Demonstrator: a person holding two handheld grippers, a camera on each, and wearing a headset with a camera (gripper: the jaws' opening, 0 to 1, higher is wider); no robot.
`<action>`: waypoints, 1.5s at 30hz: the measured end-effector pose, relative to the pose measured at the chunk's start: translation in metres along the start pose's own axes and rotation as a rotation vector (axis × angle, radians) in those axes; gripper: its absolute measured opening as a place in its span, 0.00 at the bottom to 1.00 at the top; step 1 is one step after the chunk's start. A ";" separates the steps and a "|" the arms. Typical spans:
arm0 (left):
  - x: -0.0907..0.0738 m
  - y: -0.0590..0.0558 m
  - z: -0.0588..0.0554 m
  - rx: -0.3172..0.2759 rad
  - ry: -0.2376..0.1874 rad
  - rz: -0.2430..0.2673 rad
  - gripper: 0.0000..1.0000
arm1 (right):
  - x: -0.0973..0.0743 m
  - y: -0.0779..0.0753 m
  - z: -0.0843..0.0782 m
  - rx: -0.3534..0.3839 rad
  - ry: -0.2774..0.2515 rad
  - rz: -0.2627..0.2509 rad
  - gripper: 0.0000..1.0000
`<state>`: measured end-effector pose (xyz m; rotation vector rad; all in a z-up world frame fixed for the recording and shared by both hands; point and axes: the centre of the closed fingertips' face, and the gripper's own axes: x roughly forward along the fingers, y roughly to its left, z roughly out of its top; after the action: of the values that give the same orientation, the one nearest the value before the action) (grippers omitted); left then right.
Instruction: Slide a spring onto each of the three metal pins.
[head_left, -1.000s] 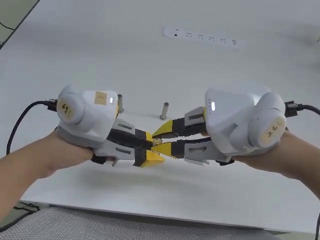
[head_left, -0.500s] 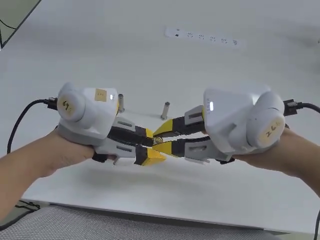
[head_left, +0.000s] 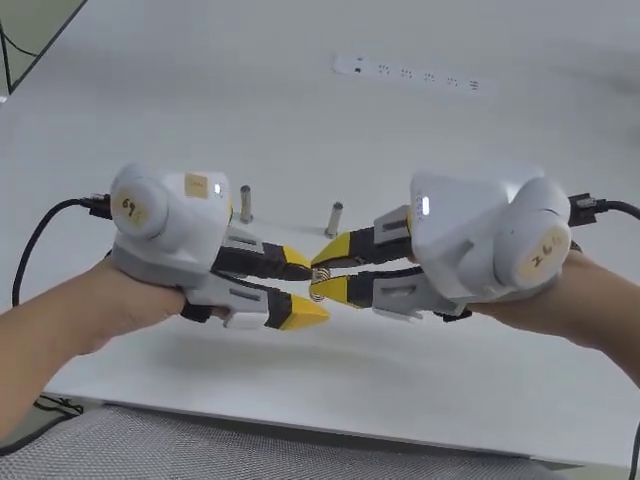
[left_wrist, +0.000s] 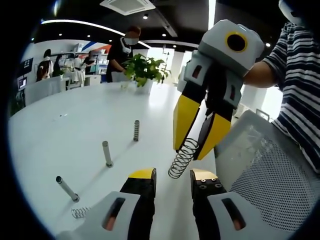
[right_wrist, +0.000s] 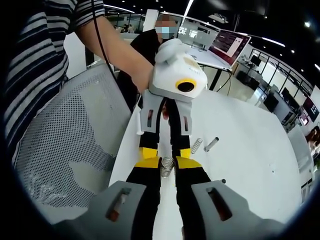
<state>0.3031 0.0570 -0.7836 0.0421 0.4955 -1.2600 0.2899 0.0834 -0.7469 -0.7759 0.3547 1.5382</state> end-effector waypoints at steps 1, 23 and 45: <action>-0.001 0.001 0.000 -0.005 -0.002 0.005 0.26 | 0.000 -0.001 -0.001 -0.001 0.001 -0.003 0.11; -0.038 0.027 -0.013 -0.064 -0.038 0.158 0.48 | 0.000 -0.013 -0.012 0.021 0.016 -0.045 0.12; -0.085 0.050 -0.034 -0.105 -0.063 0.318 0.78 | -0.002 -0.027 -0.026 0.046 0.043 -0.092 0.12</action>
<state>0.3193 0.1598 -0.7935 -0.0077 0.4786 -0.9208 0.3223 0.0683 -0.7584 -0.7793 0.3800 1.4246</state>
